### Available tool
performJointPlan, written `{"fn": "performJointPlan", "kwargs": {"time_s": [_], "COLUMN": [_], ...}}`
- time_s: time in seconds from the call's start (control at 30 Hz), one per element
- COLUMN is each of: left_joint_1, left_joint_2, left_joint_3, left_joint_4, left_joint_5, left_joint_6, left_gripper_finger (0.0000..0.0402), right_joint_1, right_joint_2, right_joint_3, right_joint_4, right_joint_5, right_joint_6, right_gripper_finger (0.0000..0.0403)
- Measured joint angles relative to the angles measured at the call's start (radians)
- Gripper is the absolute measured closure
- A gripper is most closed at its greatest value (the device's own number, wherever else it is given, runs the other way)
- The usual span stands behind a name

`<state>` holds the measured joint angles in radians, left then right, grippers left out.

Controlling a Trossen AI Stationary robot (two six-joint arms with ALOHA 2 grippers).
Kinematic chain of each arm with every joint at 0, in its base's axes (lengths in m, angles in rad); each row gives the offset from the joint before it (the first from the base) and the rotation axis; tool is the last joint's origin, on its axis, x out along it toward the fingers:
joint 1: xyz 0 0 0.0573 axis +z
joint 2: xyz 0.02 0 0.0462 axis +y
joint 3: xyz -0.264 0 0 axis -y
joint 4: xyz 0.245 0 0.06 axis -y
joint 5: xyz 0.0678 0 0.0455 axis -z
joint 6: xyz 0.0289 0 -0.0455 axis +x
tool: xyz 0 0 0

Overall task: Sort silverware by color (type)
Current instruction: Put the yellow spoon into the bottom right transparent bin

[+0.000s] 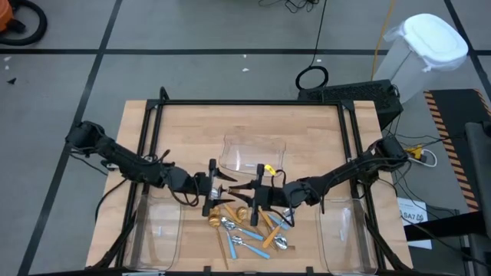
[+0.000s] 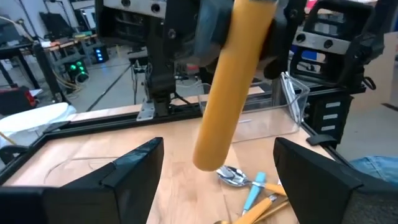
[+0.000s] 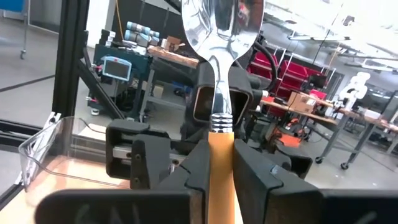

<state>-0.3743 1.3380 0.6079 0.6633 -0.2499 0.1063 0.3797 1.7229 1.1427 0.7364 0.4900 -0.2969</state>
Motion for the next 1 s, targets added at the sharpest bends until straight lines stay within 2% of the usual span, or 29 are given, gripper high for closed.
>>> {"fn": "performJointPlan", "kwargs": {"time_s": [0.2, 0.47, 0.57, 0.73, 1.0], "left_joint_1": [0.011, 0.036, 0.044, 0.044, 0.046], "left_joint_2": [0.030, 0.079, 0.077, 0.078, 0.078], "left_joint_3": [0.000, 0.000, 0.000, 0.000, 0.000], "left_joint_4": [0.064, 0.118, 0.119, 0.119, 0.119], "left_joint_5": [0.063, 0.076, 0.076, 0.076, 0.076], "left_joint_6": [-0.002, 0.001, -0.008, -0.007, 0.012], "left_gripper_finger": [0.0098, 0.0099, 0.0111, 0.0165, 0.0294], "right_joint_1": [-0.026, -0.030, -0.030, -0.029, -0.029], "right_joint_2": [0.000, 0.000, 0.000, 0.000, 0.000], "right_joint_3": [0.000, 0.000, 0.000, 0.000, 0.000], "right_joint_4": [-0.001, 0.016, 0.016, 0.015, 0.009], "right_joint_5": [-0.099, -0.100, -0.100, -0.100, -0.098], "right_joint_6": [0.017, -0.001, -0.003, -0.003, 0.001], "right_gripper_finger": [0.0362, 0.0362, 0.0362, 0.0362, 0.0362]}}
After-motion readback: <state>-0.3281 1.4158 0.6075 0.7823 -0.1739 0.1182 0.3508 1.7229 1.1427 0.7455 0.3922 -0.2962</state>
